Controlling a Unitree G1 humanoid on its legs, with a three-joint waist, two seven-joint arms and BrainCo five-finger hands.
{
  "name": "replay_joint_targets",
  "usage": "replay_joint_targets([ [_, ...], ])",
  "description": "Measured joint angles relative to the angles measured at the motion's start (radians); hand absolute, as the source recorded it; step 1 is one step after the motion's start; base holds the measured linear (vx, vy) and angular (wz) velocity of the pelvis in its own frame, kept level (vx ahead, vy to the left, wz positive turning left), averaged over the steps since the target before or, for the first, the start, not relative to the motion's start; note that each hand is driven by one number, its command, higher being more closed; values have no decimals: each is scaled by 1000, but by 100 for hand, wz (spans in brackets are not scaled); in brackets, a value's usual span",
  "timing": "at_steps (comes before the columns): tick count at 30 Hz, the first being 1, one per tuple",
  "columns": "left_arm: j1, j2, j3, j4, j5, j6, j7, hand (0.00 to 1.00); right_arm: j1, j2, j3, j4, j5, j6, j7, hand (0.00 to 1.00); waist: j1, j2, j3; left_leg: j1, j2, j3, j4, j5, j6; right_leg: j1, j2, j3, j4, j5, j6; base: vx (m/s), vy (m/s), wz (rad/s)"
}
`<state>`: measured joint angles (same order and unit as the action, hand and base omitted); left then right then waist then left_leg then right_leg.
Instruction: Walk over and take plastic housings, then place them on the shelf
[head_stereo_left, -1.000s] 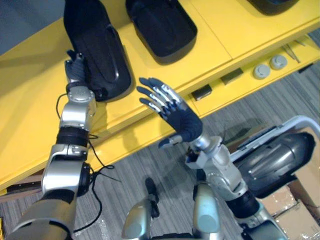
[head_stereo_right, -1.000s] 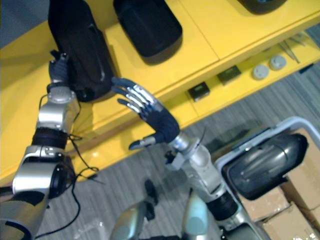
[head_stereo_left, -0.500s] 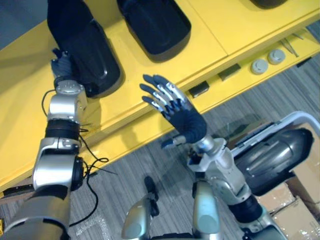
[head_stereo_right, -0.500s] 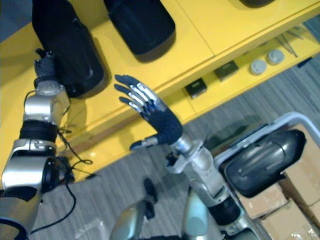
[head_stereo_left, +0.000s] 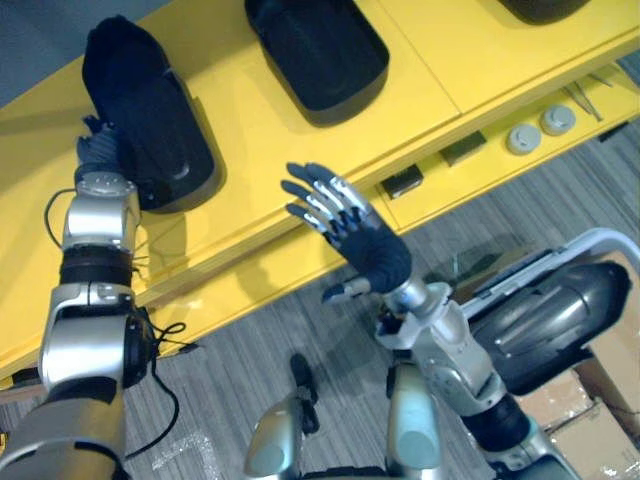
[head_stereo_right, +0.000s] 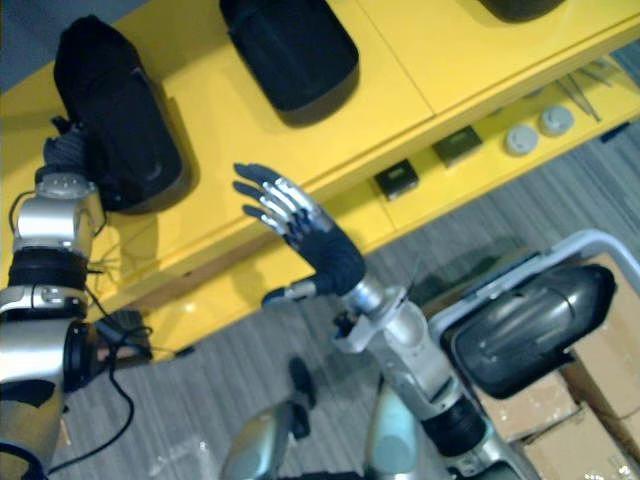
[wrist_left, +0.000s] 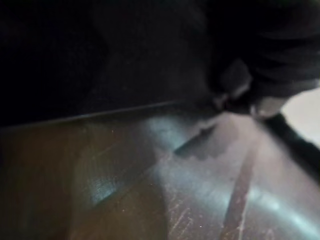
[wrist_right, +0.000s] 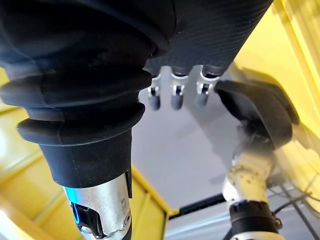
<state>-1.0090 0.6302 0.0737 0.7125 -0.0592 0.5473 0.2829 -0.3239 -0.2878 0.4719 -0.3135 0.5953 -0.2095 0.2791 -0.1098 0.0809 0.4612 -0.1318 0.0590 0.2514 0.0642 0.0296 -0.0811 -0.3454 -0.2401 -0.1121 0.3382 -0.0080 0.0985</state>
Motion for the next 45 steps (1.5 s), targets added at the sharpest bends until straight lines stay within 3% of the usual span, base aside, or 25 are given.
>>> replay_joint_targets([
  [5,0,0,-1,0,-3,2,6,0,2,-10,0,0,0,0,-20,0,5,5,-4,0,-1,-3,0,2,0,2,-2,-3,0,1,1,0,0,0],
  [10,0,0,-7,38,-23,0,77,0,9,-31,2,1,-1,0,-29,0,5,11,-14,-8,7,-16,1,4,-4,11,-1,-17,-12,3,3,3,-2,6],
  [16,-1,0,-6,89,-141,-3,265,0,36,-33,-2,3,0,-5,-41,0,10,5,-27,-1,19,-23,1,3,-9,27,14,-20,-28,5,1,16,-16,2],
  [20,-1,0,8,108,-222,-57,395,0,46,-34,-10,4,0,-12,-42,0,9,3,-28,7,22,-17,1,1,-12,34,17,-16,-34,8,1,11,-4,-6],
  [22,-1,0,38,110,-259,-128,458,0,48,-33,-9,5,0,-14,-40,0,6,-3,-31,11,23,-11,1,0,-12,35,19,-11,-34,8,1,5,-10,-7],
  [24,-3,0,42,110,-289,-269,516,0,75,-32,-17,5,0,-33,-37,0,-3,-12,-37,28,25,-7,-3,-1,-14,53,23,-10,-42,9,2,17,-9,-6],
  [25,-4,1,43,109,-288,-293,525,0,84,-31,-19,5,0,-36,-37,0,-8,-15,-38,35,25,-6,-3,-2,-15,64,24,-11,-47,10,3,26,-6,-7],
  [27,-7,1,43,84,-296,-433,541,0,127,-28,-29,6,-2,-62,-9,0,-15,-22,-57,68,25,1,-10,-8,-22,101,33,-12,-71,11,5,29,3,-9],
  [28,-8,1,42,74,-300,-473,542,0,137,-27,-32,8,-3,-68,-1,0,-17,-24,-71,70,25,2,-16,-8,-22,103,34,-13,-78,11,5,32,12,-8],
  [29,-8,1,39,46,-317,-573,541,0,153,-25,-39,8,-9,-81,13,0,-18,-25,-99,71,25,4,-24,-8,-22,107,35,-17,-94,14,8,66,13,-3],
  [31,-4,0,40,-58,-311,-710,530,0,156,-15,-66,11,-51,-104,31,0,-22,-24,-117,110,26,3,-40,-8,-21,157,43,-25,-125,28,9,68,5,-3],
  [35,125,-9,65,-343,-215,-873,471,0,156,2,-93,25,-121,-119,20,0,-17,-11,-193,157,27,-4,-68,-9,-19,227,48,-52,-184,37,16,78,15,4],
  [39,406,-86,162,-668,-157,-959,379,0,156,15,-94,69,-165,-124,-5,0,3,18,-265,204,30,-44,-96,-9,-19,324,53,-108,-253,42,24,98,10,33],
  [42,730,-228,240,-884,-152,-953,276,0,162,30,-90,100,-218,-105,-21,0,53,24,-299,223,35,-92,-97,-10,-19,409,60,-170,-319,57,29,37,-18,45],
  [45,997,-354,260,-964,-106,-932,210,0,169,47,-88,138,-218,-87,-20,0,105,-6,-321,219,36,-133,-97,-13,-22,459,73,-222,-380,70,26,-10,-32,40],
])
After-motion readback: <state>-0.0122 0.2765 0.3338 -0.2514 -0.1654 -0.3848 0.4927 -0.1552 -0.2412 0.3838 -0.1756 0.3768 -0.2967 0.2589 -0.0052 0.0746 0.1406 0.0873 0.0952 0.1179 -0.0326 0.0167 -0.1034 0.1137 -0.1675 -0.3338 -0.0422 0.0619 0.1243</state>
